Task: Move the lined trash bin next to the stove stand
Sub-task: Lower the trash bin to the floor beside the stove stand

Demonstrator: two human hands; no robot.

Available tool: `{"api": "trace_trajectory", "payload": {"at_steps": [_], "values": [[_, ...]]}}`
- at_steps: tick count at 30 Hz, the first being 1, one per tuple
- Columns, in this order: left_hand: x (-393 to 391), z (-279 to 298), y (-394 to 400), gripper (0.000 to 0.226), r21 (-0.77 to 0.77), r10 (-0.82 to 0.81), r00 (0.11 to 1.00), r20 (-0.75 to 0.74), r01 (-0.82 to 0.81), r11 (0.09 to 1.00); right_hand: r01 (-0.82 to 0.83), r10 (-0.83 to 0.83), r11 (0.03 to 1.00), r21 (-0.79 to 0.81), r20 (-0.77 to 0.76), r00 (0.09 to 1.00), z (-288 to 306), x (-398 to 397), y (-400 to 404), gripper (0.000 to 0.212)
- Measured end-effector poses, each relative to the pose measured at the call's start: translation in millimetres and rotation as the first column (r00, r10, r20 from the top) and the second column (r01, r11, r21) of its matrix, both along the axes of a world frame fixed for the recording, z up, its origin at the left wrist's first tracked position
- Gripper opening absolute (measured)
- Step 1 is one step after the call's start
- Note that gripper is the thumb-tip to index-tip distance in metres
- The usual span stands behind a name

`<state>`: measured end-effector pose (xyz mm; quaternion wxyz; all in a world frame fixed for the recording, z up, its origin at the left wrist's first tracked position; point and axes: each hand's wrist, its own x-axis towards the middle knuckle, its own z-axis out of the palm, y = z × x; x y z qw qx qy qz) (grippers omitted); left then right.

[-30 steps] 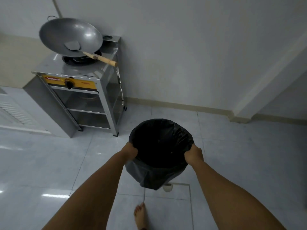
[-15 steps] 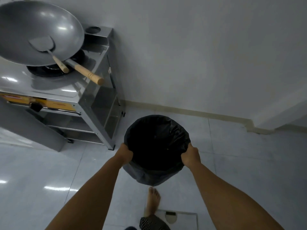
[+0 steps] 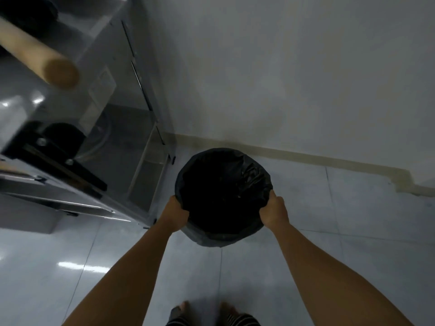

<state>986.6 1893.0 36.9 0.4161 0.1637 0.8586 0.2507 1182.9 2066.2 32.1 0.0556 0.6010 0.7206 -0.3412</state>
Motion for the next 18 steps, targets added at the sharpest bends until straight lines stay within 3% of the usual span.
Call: {"api": "trace_trajectory", "payload": {"at_steps": [6, 8, 9, 11, 16, 18], "values": [[-31, -121, 18, 0.04, -0.002, 0.062, 0.997, 0.053, -0.062, 0.998, 0.0, 0.0, 1.0, 0.001, -0.018, 1.0, -110, -32, 18, 0.058], [-40, -157, 19, 0.036, 0.003, 0.035, 0.998, 0.051, -0.036, 0.999, 0.009, -0.009, 1.0, 0.005, -0.026, 1.0, -138, -40, 20, 0.059], [-43, -169, 18, 0.045, 0.0, 0.017, 0.999, 0.05, -0.017, 1.0, 0.019, -0.019, 1.0, 0.012, -0.029, 0.999, -147, -42, 19, 0.061], [-47, -190, 18, 0.064, -0.014, 0.002, 0.999, 0.049, -0.002, 1.0, 0.047, -0.045, 0.998, 0.029, -0.051, 0.998, -167, -44, 18, 0.062], [-52, -226, 12, 0.071, -0.023, -0.015, 0.999, 0.034, 0.016, 1.0, 0.167, -0.165, 0.986, -0.003, -0.145, 0.976, -193, -43, 8, 0.059], [-45, -215, 14, 0.079, -0.031, -0.039, 0.999, 0.003, 0.039, 0.999, 0.201, -0.194, 0.979, 0.032, -0.161, 0.968, -197, -43, 1, 0.061]]}}
